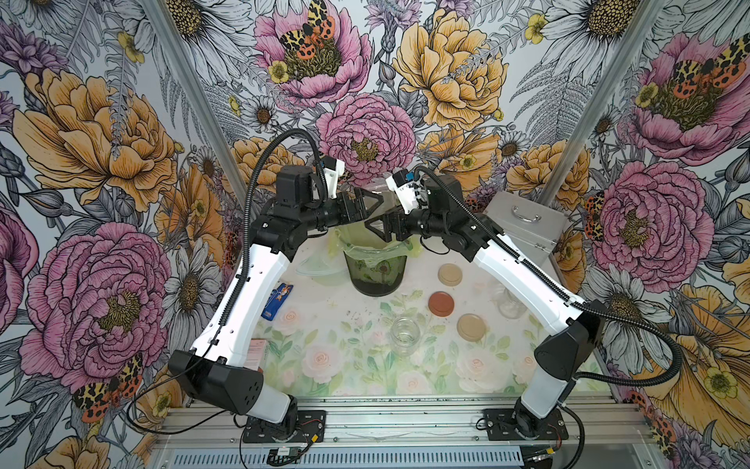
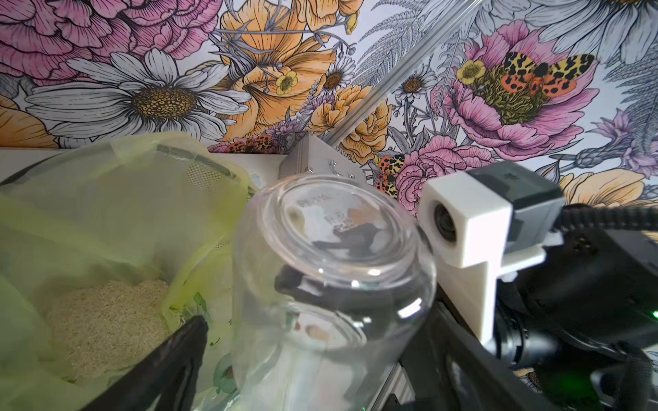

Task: Empty moldy rice from jars
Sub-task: Place the jar at the center of the board.

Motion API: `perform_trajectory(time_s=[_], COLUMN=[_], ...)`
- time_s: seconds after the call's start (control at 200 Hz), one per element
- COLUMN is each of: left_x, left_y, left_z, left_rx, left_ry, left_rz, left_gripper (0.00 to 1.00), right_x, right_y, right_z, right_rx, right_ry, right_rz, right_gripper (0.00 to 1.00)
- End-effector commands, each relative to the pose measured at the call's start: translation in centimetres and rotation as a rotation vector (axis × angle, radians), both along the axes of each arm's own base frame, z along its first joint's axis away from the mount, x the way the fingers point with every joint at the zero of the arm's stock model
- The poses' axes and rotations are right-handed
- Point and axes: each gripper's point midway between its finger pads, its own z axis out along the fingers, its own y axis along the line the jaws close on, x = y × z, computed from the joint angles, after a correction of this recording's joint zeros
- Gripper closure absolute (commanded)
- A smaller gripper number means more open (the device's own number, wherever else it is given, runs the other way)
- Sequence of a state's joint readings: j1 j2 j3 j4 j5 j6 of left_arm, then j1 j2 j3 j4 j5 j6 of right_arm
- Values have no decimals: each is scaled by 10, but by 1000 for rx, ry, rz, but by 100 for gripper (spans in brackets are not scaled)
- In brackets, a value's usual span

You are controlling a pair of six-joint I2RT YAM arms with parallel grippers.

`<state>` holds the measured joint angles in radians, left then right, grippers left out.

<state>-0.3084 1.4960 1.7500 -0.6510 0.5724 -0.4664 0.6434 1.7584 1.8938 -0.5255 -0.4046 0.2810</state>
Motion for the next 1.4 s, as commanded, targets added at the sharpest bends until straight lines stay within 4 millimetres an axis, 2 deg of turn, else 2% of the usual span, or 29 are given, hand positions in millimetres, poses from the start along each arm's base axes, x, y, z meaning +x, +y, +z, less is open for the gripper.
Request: perform_trajectory(time_s=[0.0,0.14,0.515,0.711,0.811,0.886,1.056,1.101,1.136,1.181,1.221,1.261,1.396], left_x=[5,7,9,8,6,6,4,4,5,5,5,5,4], left_y=[-5,-11,-25,-28,-30,-28,-31,-32,-31,-31,-31,-30,-28], left_z=[0,-10,-21,-21,-19,-19,-23,-24,-24,-24,-23,-22,-20], left_rx=[43,60,76,51,31,15,-17,-22,-30,-40,-47,-54,-73], left_ry=[-66,-55,-40,-9,12,36,90,103,115,129,133,140,163], left_rz=[-10,-25,-61,-55,-52,-32,-20,-14,-5,5,7,13,41], left_gripper=[1,1,1,12,21,36,58,70,78,82,92,99,100], right_x=[-18,-23,-28,-27,-27,-26,-24,-24,-24,-24,-25,-25,-28], right_y=[-3,-4,-5,-7,-10,-11,-13,-13,-14,-14,-14,-14,-15], right_z=[44,48,53,54,56,57,60,60,61,62,63,63,67], right_rx=[82,88,90,81,73,67,63,62,62,62,63,62,64], right_ry=[-78,-83,-103,-118,-139,-150,-166,-168,-169,-173,-177,-179,-189], right_rz=[30,43,54,42,28,18,2,-1,-3,-1,1,3,9], right_gripper=[100,100,100,100,100,100,100,100,94,89,84,75,41])
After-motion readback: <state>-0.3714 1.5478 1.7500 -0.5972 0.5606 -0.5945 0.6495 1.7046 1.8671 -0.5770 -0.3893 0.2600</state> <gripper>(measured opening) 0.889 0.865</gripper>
